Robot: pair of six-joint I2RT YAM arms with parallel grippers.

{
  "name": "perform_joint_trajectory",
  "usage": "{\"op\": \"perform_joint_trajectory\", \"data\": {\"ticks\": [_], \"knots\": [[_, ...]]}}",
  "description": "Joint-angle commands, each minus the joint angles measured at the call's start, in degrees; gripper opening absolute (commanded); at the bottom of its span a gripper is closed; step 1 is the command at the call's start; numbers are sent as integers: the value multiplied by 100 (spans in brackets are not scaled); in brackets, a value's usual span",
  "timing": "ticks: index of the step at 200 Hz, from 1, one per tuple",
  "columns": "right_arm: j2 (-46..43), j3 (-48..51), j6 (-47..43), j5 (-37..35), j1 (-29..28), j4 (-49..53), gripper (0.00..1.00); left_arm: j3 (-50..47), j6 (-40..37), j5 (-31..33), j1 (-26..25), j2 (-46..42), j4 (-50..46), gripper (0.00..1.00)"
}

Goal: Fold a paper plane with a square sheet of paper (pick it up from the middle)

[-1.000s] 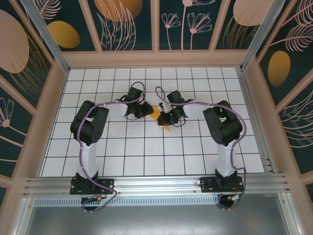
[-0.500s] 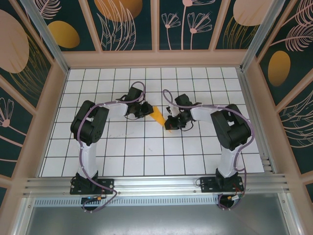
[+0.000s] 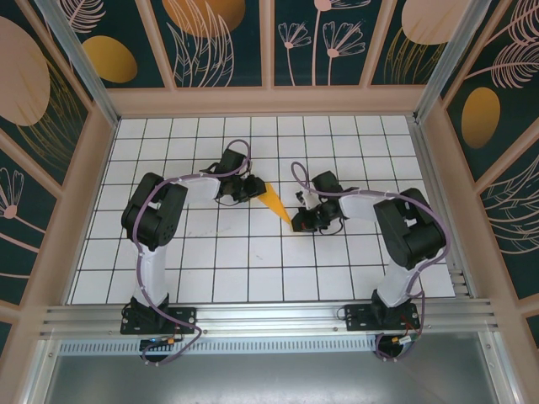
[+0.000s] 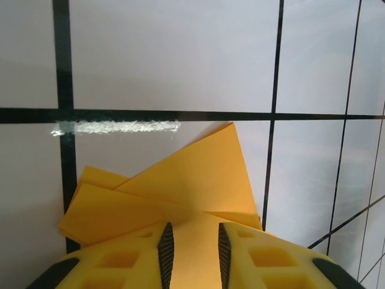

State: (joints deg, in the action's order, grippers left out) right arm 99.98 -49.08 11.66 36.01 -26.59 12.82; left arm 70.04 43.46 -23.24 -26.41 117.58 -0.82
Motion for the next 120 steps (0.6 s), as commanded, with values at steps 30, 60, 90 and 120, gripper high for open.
{"op": "perform_joint_trajectory", "data": {"ticks": [30, 60, 90, 120], "knots": [[-1380, 253, 551, -736, 60, -692, 20, -285, 30, 303, 75, -841, 197, 41], [-2120, 536, 679, -1878, 147, -958, 46, -428, 117, 599, 28, -1309, -79, 49], [-2624, 848, 724, -2983, 299, -1276, 63, -388, 81, 1439, -279, -1562, -674, 56], [-2865, 1179, 706, -3325, 497, -1704, 80, -382, 280, 1865, -601, -1482, -885, 60]]}}
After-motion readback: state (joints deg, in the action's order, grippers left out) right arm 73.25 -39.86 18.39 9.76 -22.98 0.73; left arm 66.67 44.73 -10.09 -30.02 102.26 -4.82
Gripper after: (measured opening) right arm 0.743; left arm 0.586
